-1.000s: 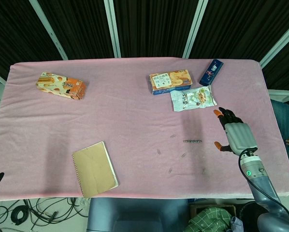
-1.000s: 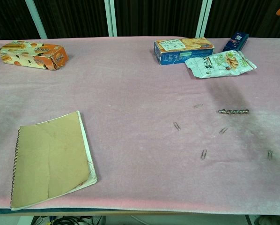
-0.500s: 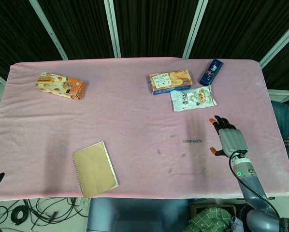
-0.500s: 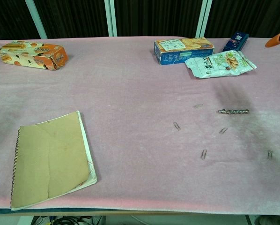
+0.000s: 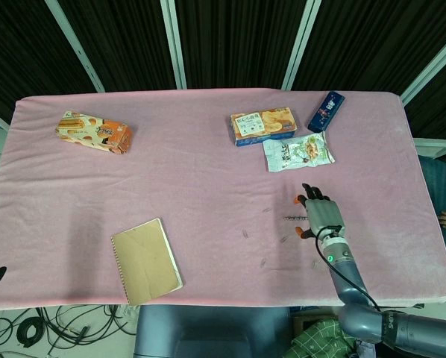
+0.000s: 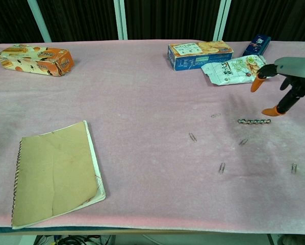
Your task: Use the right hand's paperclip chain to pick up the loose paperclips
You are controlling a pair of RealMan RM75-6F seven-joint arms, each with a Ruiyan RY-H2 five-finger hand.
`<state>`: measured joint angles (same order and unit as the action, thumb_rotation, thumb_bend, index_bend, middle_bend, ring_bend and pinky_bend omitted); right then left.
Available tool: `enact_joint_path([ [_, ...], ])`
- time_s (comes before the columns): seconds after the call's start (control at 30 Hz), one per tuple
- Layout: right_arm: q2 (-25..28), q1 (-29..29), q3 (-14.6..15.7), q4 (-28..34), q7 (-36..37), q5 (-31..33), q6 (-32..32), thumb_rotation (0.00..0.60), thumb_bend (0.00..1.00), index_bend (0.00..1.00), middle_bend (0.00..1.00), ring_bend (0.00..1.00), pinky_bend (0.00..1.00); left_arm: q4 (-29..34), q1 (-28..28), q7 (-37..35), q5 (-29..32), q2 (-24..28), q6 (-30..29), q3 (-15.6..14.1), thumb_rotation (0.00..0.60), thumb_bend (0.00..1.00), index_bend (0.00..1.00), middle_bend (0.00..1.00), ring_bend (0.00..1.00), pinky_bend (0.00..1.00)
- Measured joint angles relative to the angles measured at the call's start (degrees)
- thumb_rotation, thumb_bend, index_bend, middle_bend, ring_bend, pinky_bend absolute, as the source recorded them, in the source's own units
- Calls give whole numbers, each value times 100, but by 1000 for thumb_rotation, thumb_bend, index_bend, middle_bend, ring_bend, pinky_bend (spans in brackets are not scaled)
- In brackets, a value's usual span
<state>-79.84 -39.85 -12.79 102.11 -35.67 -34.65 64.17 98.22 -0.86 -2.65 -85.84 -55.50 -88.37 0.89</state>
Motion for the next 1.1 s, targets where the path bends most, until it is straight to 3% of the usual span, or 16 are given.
enact_joint_path([
  [0.4,-916,-435,-22,-879,-367,25,182,600,255,335,0,6,187,-10,17,-83,-1,27,25,3,600,224,30,0,0,0],
  [1.1,-1349,-361,162,-1533,-298,29,194,600,255,467,0,6,187,58,11,40,81,21,50,6,600,224,27,0,0,0],
])
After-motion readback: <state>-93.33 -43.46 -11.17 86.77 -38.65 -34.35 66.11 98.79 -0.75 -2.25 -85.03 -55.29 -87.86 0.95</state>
